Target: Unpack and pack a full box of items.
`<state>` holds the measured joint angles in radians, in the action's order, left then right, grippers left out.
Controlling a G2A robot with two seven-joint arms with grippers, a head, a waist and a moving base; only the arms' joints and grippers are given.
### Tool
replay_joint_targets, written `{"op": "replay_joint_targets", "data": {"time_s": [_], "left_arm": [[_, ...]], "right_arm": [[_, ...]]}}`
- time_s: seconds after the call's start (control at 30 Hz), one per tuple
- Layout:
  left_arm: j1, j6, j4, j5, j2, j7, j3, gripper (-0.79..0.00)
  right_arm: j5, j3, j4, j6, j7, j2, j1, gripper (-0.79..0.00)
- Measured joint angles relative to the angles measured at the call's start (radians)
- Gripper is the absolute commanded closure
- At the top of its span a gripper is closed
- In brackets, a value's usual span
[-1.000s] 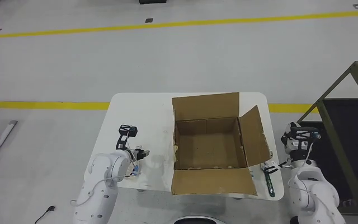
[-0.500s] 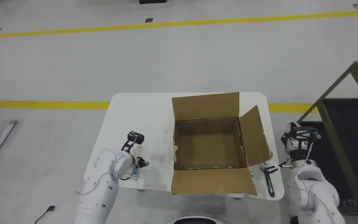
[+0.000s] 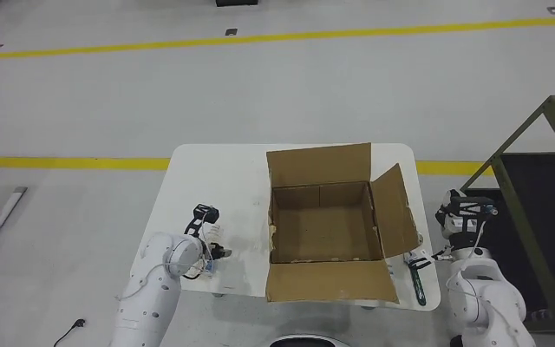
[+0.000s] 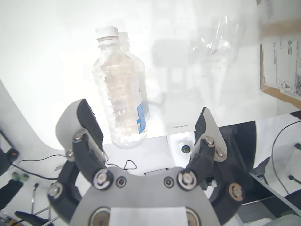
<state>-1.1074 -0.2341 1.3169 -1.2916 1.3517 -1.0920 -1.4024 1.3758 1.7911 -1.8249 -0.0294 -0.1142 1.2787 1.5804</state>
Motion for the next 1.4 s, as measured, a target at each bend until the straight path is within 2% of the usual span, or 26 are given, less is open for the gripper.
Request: {"op": "replay_joint_targets", "data": {"time_s": [0.2, 0.6, 0.77, 0.83, 0.87, 0.9, 0.97, 1.0, 1.23, 1.4], "left_arm": [[0.063, -0.023, -0.139, -0.028, -0.003, 0.013, 0.014, -0.785], [0.116, -0.056, -0.249, 0.003, -0.006, -0.013, 0.053, -0.773], [0.147, -0.069, -0.310, 0.012, -0.007, -0.022, 0.066, -0.625], [0.159, -0.078, -0.335, 0.023, -0.008, -0.020, 0.071, -0.523], [0.163, -0.082, -0.344, 0.026, -0.008, -0.018, 0.072, -0.425], [0.170, -0.085, -0.354, 0.031, -0.009, -0.016, 0.074, -0.360], [0.179, -0.089, -0.368, 0.032, -0.010, -0.013, 0.075, -0.163], [0.184, -0.091, -0.378, 0.032, -0.011, -0.010, 0.077, 0.000], [0.205, -0.099, -0.416, 0.028, -0.015, 0.010, 0.094, 0.000], [0.204, -0.104, -0.392, 0.047, -0.024, 0.022, 0.076, 0.000]], "right_arm": [[0.000, 0.000, 0.000, 0.000, 0.000, 0.000, 0.000, 0.000], [0.000, 0.000, 0.000, 0.000, 0.000, 0.000, 0.000, 0.000], [0.000, 0.000, 0.000, 0.000, 0.000, 0.000, 0.000, 0.000], [0.000, 0.000, 0.000, 0.000, 0.000, 0.000, 0.000, 0.000], [0.000, 0.000, 0.000, 0.000, 0.000, 0.000, 0.000, 0.000], [0.000, 0.000, 0.000, 0.000, 0.000, 0.000, 0.000, 0.000], [0.000, 0.000, 0.000, 0.000, 0.000, 0.000, 0.000, 0.000], [0.000, 0.000, 0.000, 0.000, 0.000, 0.000, 0.000, 0.000], [0.000, 0.000, 0.000, 0.000, 0.000, 0.000, 0.000, 0.000], [0.000, 0.000, 0.000, 0.000, 0.000, 0.000, 0.000, 0.000]]}}
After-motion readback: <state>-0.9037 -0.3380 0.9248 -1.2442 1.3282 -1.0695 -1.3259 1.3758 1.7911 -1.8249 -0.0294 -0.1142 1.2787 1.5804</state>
